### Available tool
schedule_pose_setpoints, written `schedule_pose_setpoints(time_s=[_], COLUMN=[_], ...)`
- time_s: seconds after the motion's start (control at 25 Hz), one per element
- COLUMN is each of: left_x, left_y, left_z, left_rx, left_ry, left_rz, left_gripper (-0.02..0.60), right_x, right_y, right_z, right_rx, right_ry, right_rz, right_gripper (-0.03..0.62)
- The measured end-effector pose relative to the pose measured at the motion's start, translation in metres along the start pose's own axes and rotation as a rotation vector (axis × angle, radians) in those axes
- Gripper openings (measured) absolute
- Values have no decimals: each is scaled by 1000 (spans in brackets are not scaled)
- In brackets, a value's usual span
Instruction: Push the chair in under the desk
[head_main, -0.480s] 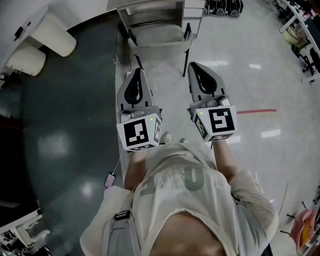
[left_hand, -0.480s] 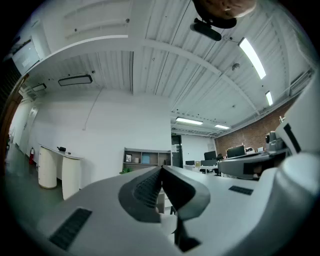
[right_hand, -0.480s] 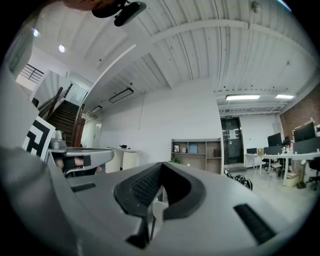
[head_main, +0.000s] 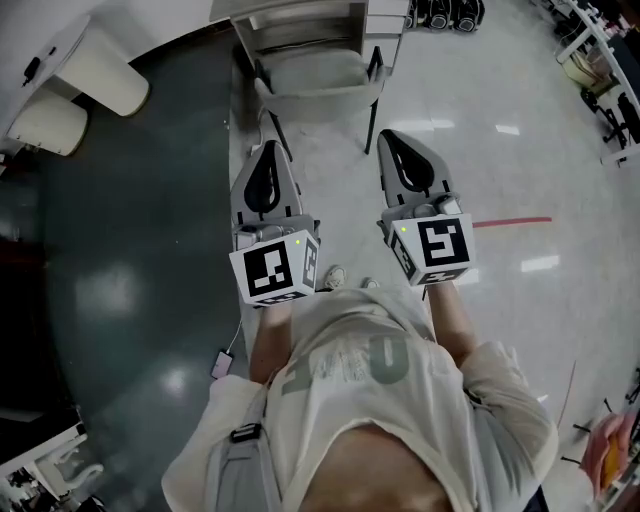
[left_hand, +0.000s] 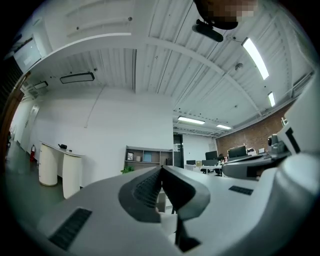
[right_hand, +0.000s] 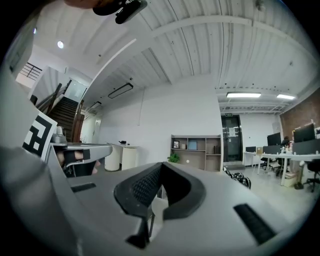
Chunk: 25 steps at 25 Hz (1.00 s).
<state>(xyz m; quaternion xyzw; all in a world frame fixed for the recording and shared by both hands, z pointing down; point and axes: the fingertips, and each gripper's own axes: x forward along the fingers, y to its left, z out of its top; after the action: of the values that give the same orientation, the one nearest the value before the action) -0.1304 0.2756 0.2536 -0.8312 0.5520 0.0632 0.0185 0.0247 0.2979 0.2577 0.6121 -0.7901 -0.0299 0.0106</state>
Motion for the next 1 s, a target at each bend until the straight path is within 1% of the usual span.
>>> schedule_pose_setpoints(time_s=[0.24,0.44,0.52,0.6,0.68,0.84,0.92,1.0], left_x=[10,25,35,46,61,95,113,135], left_y=[22,58,68,72,72,67,61,54], left_z=[-10,-21,-30,-41,-50,-60,-67,-72], left_rx=[-15,-48,-56,-62,-68,-66,-49,-24], left_ry=[5,0,6,20,38,52,61,64], left_rz=[-6,-20,-30,-42,-49,-51,-60,-71], left_gripper=[12,12,14,14,14,14,12,14], right_x=[19,47,52,54,55,67,78,96], right_y=[2,14,12,2,-13,-48,-65,-80], right_z=[1,-12,-16,-21,-27,-39,-43,-44], right_rx=[61,29,1,-6,19,53,62,55], right_ry=[-48,0,9,14,24,37,20,0], right_rz=[-21,-46,-76,-118,-145,-168,-174,-157], right_gripper=[14,14,14,14,14,14,14,14])
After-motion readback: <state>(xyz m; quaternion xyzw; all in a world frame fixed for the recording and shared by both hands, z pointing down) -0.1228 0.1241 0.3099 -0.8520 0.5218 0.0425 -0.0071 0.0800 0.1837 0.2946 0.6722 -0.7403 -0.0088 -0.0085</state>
